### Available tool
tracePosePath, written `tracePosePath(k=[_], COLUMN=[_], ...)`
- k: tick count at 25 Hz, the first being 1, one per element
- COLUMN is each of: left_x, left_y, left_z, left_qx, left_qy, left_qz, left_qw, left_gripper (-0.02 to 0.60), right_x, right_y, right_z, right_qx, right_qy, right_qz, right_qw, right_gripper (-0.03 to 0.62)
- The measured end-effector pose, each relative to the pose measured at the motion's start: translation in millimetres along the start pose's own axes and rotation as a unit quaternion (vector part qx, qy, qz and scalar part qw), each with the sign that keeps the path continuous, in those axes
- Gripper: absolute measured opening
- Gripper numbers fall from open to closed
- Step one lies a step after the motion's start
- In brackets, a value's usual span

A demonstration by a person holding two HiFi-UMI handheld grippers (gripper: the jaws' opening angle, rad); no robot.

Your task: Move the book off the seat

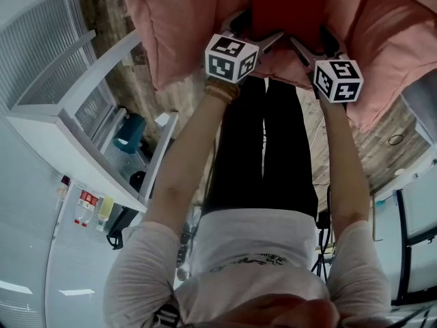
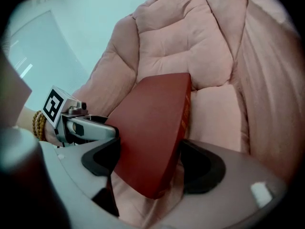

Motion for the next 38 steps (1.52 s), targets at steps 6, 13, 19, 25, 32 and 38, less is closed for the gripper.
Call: tracePosePath(k=[6, 13, 19, 25, 32, 38], left_x=[16, 37, 61, 95, 146, 194], left_y=[-8, -27, -54, -91, -146, -193], left_z=[8, 20, 39, 71, 116, 149], left_qx=[0.004, -0.014, -0.027, -0.034, -0.053, -0.068], left_qy=[-0.005, -0.013, -0.015, -0.008, -0.001, 0.002], left_qz=[0.009, 0.025, 0.045, 0.077, 0.113, 0.141], left_qw=[0.9999, 0.9995, 0.9985, 0.9964, 0.9922, 0.9876], left_gripper=[0.407, 0.408, 0.408, 0.41, 0.411, 0.411], right_x=[13, 30, 58, 102, 165, 214], right_y=[-10, -28, -53, -88, -139, -184], right_z=[-14, -30, -47, -71, -107, -142], right_qx=[0.006, 0.03, 0.043, 0.06, 0.085, 0.113], right_qy=[0.002, 0.006, 0.013, 0.024, 0.032, 0.039], right_qz=[0.005, 0.016, 0.036, 0.061, 0.094, 0.126], right_qw=[1.0, 0.999, 0.998, 0.996, 0.991, 0.985], right_gripper=[0.403, 0.4, 0.4, 0.397, 0.397, 0.397])
Point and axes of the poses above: the fingertips, and each gripper's own axes: x backward along the fingers, z to its right, y out of its underside, the point moved 1 cm from there along x, backward along the fingers, and after that the axes turned 5 degrees about -y, right-handed, at the moved point
